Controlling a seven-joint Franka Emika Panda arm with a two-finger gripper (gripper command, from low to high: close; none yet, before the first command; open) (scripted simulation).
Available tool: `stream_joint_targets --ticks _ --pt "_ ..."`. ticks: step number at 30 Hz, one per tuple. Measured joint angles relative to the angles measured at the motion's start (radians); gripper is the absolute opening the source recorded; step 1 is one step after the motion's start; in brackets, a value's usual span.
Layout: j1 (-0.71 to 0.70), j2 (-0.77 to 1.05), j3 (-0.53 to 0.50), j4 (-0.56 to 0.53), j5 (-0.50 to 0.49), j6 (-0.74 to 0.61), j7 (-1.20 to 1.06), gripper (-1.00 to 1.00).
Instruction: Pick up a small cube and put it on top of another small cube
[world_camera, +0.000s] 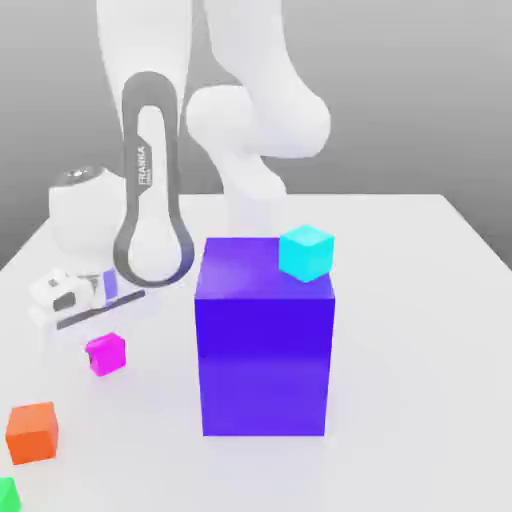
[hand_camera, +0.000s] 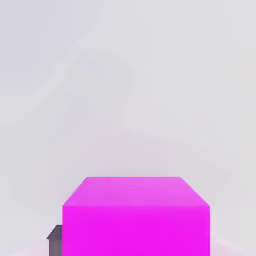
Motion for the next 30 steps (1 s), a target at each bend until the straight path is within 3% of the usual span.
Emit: stream_joint_targets --ticks 9,15,25,30 --pt "0.192 -0.106 -0.273 -0.028 -0.311 -0.069 0.227 -1.00" --pt "0.233 -0.179 -0.378 -0.052 -0.548 -0.107 0.402 -1.00" --pt "0.177 -0.276 -0.377 -0.103 -0.808 -0.154 0.602 -1.00" --pt "0.162 -0.215 -0.366 0.040 -0.860 -0.253 0.798 -1.00"
